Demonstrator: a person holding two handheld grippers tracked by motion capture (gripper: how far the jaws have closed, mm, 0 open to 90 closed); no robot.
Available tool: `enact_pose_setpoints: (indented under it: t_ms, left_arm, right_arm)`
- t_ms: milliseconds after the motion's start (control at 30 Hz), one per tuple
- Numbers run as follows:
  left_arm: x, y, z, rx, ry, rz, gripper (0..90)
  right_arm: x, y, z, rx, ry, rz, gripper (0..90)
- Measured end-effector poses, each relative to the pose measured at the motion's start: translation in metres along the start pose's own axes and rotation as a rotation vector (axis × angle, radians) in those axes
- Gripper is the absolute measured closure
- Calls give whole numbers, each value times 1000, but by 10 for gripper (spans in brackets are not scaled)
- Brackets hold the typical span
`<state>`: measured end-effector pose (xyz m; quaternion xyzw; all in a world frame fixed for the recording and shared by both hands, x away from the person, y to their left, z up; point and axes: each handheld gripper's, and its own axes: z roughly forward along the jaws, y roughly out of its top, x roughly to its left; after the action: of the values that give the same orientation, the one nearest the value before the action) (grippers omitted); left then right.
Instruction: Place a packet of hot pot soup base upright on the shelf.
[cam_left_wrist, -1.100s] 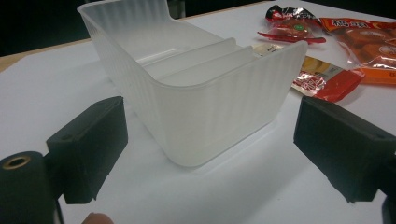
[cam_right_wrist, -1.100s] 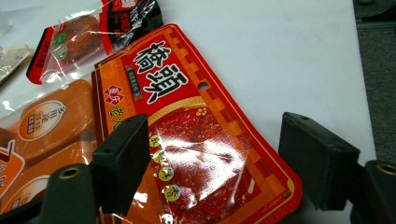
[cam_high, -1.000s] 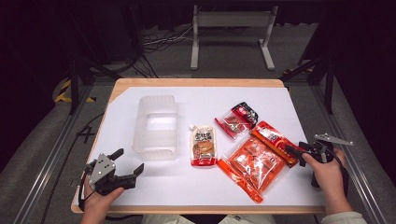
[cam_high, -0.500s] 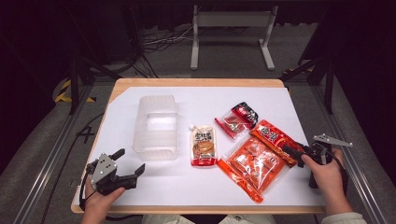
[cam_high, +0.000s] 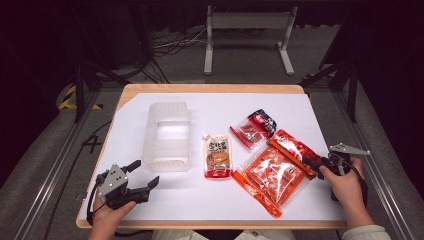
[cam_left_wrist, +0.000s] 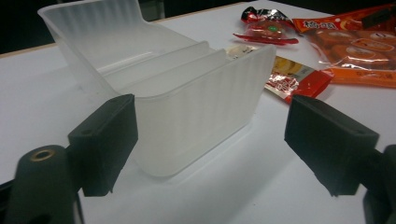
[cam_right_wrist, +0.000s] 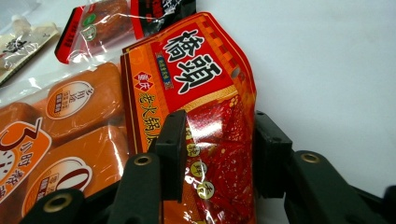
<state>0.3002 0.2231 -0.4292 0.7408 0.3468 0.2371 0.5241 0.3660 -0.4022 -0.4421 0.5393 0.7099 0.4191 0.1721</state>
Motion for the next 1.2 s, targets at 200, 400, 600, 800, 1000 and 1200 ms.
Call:
enact_pose_setpoints:
  t_ms: [200, 400, 600, 800, 1000, 1200]
  left_arm:
    - [3, -1, 0, 13, -33, -41, 283]
    - [4, 0, 0, 18, -13, -62, 262]
    - [7, 0, -1, 20, -8, -109, 217]
    - [9, 1, 4, 84, -67, -144, 182]
    - [7, 4, 1, 52, -108, -140, 173]
    - [6, 10, -2, 66, -143, -103, 109]
  right_arm:
    - [-4, 1, 3, 27, 11, 30, 707]
    - [-2, 1, 0, 0, -14, 12, 872]
    - [-1, 2, -3, -34, 4, -8, 900]
    - [2, 3, -6, -60, 11, -16, 900]
    - [7, 11, -14, -100, 16, -40, 900]
    - [15, 24, -32, -160, 46, -58, 900]
